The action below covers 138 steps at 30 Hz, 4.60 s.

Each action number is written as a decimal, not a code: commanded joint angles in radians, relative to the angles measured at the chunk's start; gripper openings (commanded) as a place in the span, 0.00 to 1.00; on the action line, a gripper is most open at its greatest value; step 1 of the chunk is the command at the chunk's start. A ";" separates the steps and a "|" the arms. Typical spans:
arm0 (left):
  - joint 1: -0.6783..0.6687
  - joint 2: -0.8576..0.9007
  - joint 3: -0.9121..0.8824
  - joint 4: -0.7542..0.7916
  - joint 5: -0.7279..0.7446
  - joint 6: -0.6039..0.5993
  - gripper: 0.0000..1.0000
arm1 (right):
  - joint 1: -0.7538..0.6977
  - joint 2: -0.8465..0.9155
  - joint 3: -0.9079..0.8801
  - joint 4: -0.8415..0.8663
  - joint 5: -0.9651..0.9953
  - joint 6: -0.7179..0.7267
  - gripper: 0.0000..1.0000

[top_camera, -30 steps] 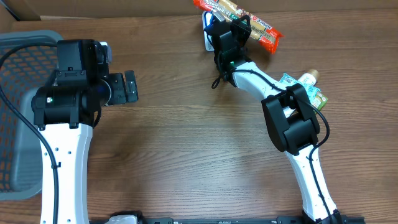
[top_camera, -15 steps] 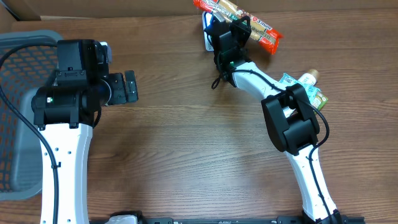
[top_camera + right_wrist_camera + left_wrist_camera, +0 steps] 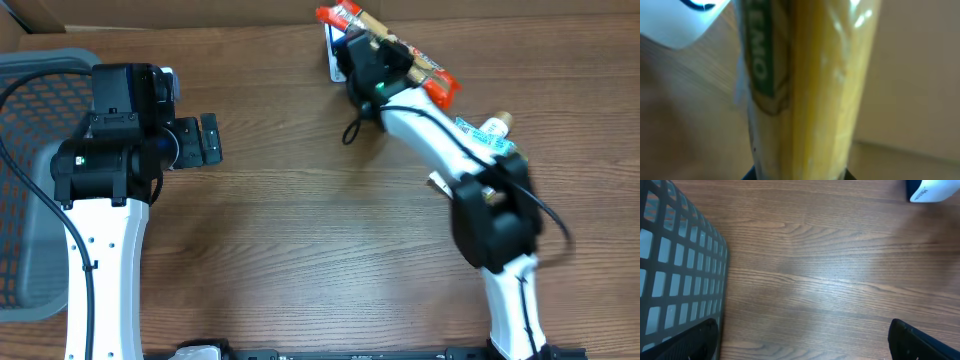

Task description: Scan the item barcode

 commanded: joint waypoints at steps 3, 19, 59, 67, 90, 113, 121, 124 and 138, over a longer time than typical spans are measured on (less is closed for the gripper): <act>-0.002 0.002 0.016 0.005 -0.006 0.026 1.00 | -0.066 -0.367 0.044 -0.281 -0.397 0.649 0.04; -0.002 0.002 0.016 0.005 -0.006 0.026 0.99 | -0.500 -0.457 -0.183 -0.779 -0.677 1.396 0.04; -0.002 0.002 0.016 0.005 -0.006 0.026 1.00 | -0.484 -0.605 -0.359 -0.658 -0.917 0.922 0.89; -0.002 0.002 0.016 0.005 -0.006 0.026 1.00 | -0.459 -0.812 -0.282 -0.700 -0.981 0.870 0.97; -0.002 0.002 0.016 0.005 -0.006 0.026 0.99 | -0.459 -0.975 -0.283 -0.699 -0.995 0.871 1.00; -0.002 0.002 0.016 0.005 -0.006 0.026 0.99 | -0.415 -1.118 -0.366 -0.613 -0.933 0.871 1.00; -0.002 0.002 0.016 0.005 -0.006 0.026 0.99 | -0.394 -1.323 -0.685 -0.148 -0.930 0.871 1.00; -0.002 0.002 0.016 0.005 -0.006 0.026 1.00 | -0.367 -1.439 -0.877 0.114 -0.929 0.871 1.00; -0.002 0.002 0.016 0.005 -0.006 0.026 1.00 | -0.349 -1.803 -1.445 0.668 -0.930 0.871 1.00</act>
